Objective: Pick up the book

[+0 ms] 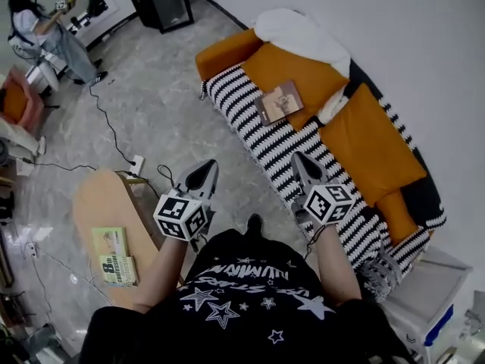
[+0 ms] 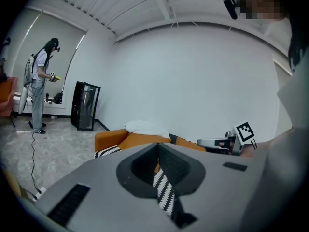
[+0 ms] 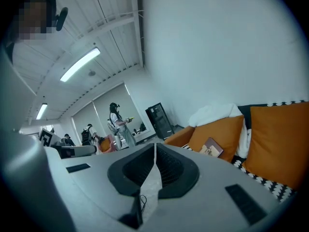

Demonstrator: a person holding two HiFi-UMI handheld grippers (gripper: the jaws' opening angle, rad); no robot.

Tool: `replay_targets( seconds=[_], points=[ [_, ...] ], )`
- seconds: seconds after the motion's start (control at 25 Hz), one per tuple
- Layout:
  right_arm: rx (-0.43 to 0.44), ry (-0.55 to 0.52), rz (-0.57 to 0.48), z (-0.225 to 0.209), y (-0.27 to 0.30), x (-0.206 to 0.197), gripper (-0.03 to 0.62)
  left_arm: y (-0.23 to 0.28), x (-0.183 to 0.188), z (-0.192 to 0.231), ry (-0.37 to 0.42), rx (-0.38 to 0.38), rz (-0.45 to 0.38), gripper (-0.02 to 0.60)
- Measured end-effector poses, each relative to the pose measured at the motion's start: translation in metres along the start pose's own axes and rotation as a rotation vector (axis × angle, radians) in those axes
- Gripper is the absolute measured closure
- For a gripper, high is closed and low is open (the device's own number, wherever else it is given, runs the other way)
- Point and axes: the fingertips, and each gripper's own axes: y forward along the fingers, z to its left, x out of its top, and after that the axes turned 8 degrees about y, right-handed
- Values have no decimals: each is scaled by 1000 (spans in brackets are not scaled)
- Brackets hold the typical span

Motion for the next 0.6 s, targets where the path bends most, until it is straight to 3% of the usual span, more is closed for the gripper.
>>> replay_targets(
  seconds=[0.32, 0.6],
  points=[
    [24, 22, 6, -10, 16, 9, 565, 11, 10, -3, -8, 18, -2, 572],
    [-26, 37, -13, -28, 29, 21, 565, 29, 10, 28, -26, 25, 16, 574]
  ],
)
